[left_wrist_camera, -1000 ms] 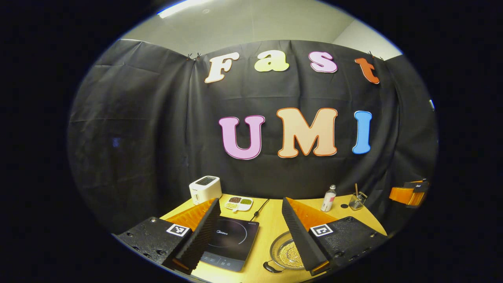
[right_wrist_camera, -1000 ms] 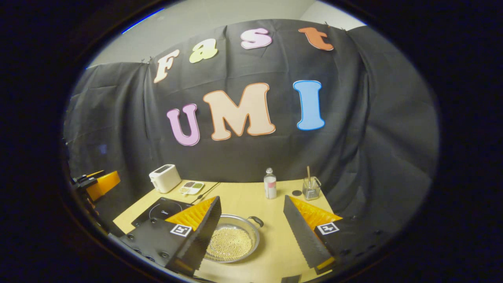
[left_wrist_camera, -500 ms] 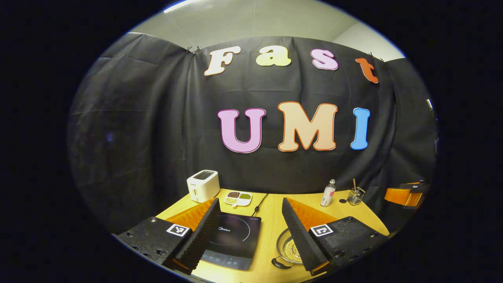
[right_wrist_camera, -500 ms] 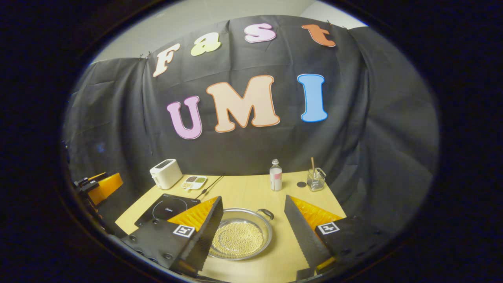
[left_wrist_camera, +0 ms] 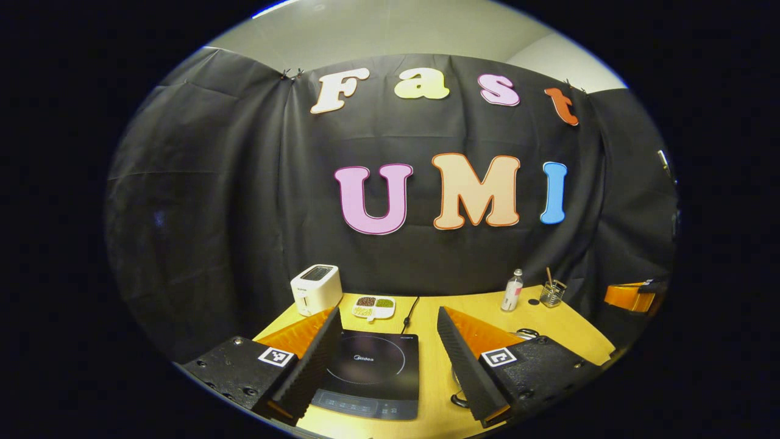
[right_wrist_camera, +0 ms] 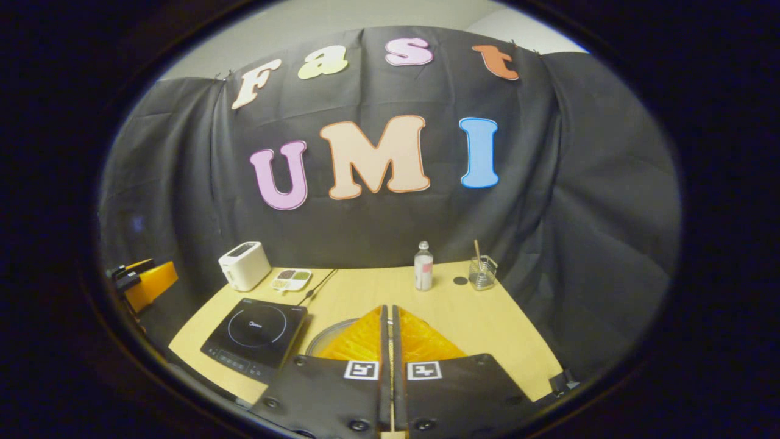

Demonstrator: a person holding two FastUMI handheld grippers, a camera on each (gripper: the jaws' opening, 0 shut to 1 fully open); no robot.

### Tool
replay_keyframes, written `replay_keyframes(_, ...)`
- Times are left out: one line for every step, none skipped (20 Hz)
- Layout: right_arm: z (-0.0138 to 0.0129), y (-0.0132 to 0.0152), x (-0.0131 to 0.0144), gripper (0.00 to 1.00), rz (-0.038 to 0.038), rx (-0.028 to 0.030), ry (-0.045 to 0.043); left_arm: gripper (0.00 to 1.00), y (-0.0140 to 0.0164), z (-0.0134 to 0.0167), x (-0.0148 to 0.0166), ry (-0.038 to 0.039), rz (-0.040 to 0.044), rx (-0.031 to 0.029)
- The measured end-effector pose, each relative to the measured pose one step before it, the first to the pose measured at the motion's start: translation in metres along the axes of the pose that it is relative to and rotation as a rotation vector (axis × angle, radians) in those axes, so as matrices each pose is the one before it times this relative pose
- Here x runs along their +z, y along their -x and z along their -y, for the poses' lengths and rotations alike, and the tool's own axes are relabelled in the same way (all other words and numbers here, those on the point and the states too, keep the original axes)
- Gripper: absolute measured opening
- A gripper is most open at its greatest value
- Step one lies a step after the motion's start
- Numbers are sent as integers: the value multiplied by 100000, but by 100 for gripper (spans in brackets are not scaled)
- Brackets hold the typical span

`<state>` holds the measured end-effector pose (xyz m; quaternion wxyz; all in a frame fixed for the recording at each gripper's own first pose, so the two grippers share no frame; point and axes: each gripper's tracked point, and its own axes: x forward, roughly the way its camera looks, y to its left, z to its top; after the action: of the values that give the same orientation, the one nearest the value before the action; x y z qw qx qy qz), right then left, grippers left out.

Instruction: First push the handle of the pot to place it horizontally, then grasp the pot with both hands and set it on the induction cooktop.

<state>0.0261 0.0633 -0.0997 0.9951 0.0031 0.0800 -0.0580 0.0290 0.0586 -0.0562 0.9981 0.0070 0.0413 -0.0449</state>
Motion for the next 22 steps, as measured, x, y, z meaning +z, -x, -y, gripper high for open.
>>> replay_keyframes(-524,61,-506,4,-1132,-322,-842,93,37,-510,-242,-72,-143,-1080)
replay_keyframes(-402,89,-825,4,-1473,-244,-684,96,15,-344,-250,117,-396,-792)
replay_keyframes(-504,45,-795,4,-1721,159,-596,96,11,-461,-216,566,-213,-404)
replay_keyframes(-639,18,-1010,4,-1971,330,-339,96,-27,-345,-328,921,-586,-691)
replay_keyframes(-448,-86,-1159,3,-2383,-330,287,96,5,-324,-178,829,-361,-744)
replay_keyframes(-350,-71,-1442,3,-3025,-593,557,96,24,-354,-312,525,-391,-441)
replay_keyframes(-521,-116,-1351,2,-2991,-138,185,93,99,-414,-196,139,-356,-335)
replay_keyframes(-611,-201,-1281,0,-2997,116,-310,96,79,-400,-196,-104,-45,-323)
replay_keyframes(-649,-85,-1373,0,-3183,383,-473,93,72,-395,-131,-342,-18,-474)
replay_keyframes(-692,-323,-1483,2,-3444,594,-359,93,8,-467,-93,-420,27,-373)
replay_keyframes(-552,-185,-1585,2,-3805,486,-208,93,74,-485,-95,-519,-26,-172)
replay_keyframes(-413,-314,-1562,0,-2753,185,283,95,2,-610,-160,-532,73,-13)
replay_keyframes(-358,-292,-1288,2,-3031,-129,1010,96,47,-562,-11,-355,90,-35)
replay_keyframes(-374,-348,-1199,2,-3062,44,1122,96,137,-471,-72,-61,234,-62)
replay_keyframes(-265,-303,-1296,2,-3264,-148,885,96,-15,-516,-133,136,17,143)
replay_keyframes(-230,-305,-1113,2,-3103,-111,419,96,103,-478,-171,263,208,-104)
replay_keyframes(-163,-286,-960,2,-2790,-329,181,96,-7,-496,-140,147,141,137)
replay_keyframes(-71,-342,-896,0,-2856,-646,225,96,28,-515,-165,-145,-29,368)
replay_keyframes(8,-443,-786,0,-2907,-799,366,96,44,-503,-61,-373,181,458)
replay_keyframes(-239,-566,-982,3,-3593,-506,312,96,104,-588,-90,-581,225,665)
replay_keyframes(-279,-527,-700,3,-2941,493,-239,96,169,-532,5,-690,276,713)
replay_keyframes(-194,-627,-448,2,-2794,681,-729,96,83,-515,-102,-539,300,760)
